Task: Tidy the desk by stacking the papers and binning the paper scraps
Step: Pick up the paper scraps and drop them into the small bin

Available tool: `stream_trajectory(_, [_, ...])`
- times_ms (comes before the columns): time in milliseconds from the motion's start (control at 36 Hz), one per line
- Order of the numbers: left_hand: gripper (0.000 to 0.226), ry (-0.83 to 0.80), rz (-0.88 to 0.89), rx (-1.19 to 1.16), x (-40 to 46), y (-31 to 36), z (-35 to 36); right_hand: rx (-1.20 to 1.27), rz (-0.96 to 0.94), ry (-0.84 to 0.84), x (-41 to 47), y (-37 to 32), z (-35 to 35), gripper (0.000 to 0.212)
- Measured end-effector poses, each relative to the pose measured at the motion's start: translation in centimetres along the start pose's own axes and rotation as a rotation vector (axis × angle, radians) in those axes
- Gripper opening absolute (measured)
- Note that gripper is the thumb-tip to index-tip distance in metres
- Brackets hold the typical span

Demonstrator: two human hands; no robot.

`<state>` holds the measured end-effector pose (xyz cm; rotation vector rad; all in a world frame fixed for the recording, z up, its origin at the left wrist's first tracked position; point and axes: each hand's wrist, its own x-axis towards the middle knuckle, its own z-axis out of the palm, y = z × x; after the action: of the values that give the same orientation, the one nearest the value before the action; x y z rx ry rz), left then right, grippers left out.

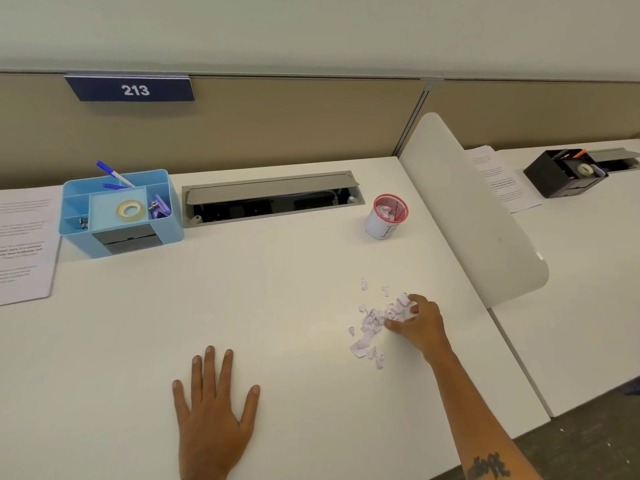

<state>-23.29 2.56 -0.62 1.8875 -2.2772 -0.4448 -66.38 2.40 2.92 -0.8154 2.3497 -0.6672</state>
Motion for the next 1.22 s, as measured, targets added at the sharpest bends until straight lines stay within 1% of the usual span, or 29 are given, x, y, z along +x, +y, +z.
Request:
stream_trajectory(333, [0.086, -0.009, 0.003, -0.02, 0.1, 0.0, 0.2, -0.025, -0.033, -0.003, 2.8, -2.0, 0.5, 0.075])
stream_trajectory(472, [0.086, -0.019, -0.005, -0.021, 0.2, -0.1, 0.2, -0.058, -0.073, -0.022, 3.4, -2.6, 0.6, 0.079])
stream_trajectory(611, [0.087, -0.014, -0.002, -0.018, 0.4, -0.1, 0.2, -0.234, -0.136, 0.021, 3.4, -3.5, 1.0, 0.082])
stream_trajectory(722, [0.088, -0.018, -0.008, -0.023, 0.4, -0.1, 0.3, -0.365, -0.203, -0.003, 3.5, -3.8, 1.5, 0.073])
stream_trajectory(806, [0.088, -0.016, -0.009, -0.024, 0.4, -0.1, 0.3, -0.464, -0.231, 0.02, 3.5, -4.0, 2.2, 0.061])
stream_trajectory(917, [0.088, -0.022, -0.014, -0.027, 0.5, -0.1, 0.3, -0.511, -0.323, 0.142, 3.2, -3.7, 3.1, 0.033])
stream_trajectory(972, [0.088, -0.024, -0.014, -0.029, 0.5, -0.1, 0.3, -0.512, -0.381, 0.191, 3.3, -3.2, 3.5, 0.024])
stream_trajectory(1083, [0.087, -0.027, -0.011, -0.029, 0.5, -0.1, 0.3, -0.504, -0.428, 0.225, 3.6, -2.5, 3.9, 0.017])
stream_trajectory(1222, [0.088, -0.027, -0.016, -0.031, 0.5, -0.1, 0.3, -0.539, -0.446, 0.252, 4.4, -1.9, 4.1, 0.02])
